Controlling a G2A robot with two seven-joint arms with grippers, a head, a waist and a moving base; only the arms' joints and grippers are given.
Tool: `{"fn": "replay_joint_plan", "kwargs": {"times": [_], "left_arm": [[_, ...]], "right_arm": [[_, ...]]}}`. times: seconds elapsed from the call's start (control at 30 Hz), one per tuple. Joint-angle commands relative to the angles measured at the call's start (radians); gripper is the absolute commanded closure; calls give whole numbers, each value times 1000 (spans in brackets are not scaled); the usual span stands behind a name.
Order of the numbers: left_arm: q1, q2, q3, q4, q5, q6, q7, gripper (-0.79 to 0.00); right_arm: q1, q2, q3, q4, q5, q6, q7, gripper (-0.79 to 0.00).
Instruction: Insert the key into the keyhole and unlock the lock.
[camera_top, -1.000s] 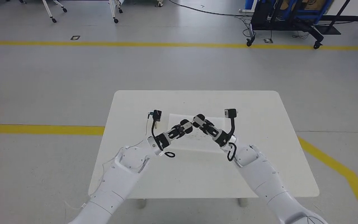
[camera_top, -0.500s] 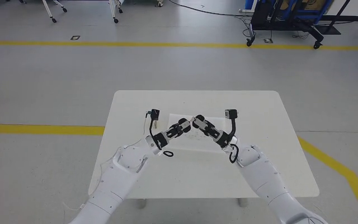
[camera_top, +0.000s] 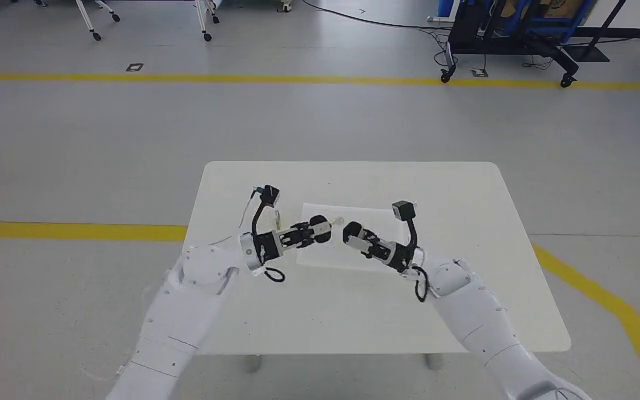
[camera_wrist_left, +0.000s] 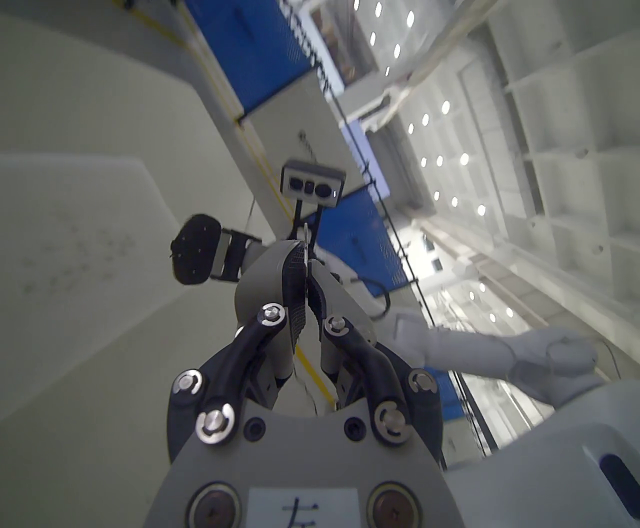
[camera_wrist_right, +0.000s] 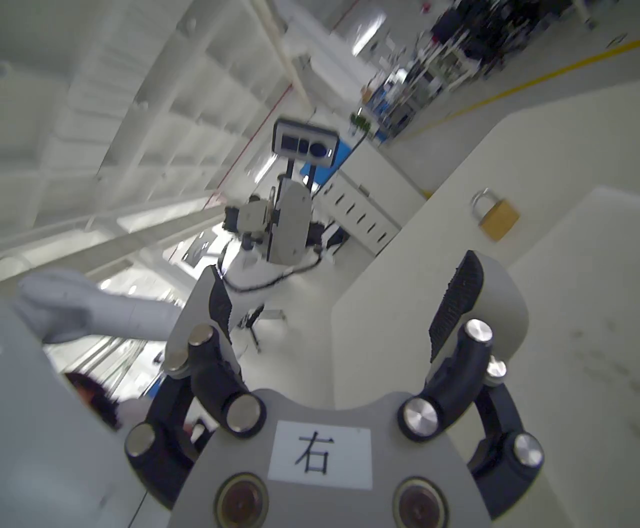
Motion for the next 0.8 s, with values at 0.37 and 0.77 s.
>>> {"fn": "replay_joint_plan", "kwargs": {"times": [0.37, 0.77], "left_arm": [[-33, 13, 54, 21, 88, -39, -127, 0], [-40, 23, 74, 16, 117, -59, -120, 0]], "right_arm": [[5, 64, -47, -60, 171, 108, 186, -594], [30, 92, -126, -54, 235, 119, 197, -345]]}}
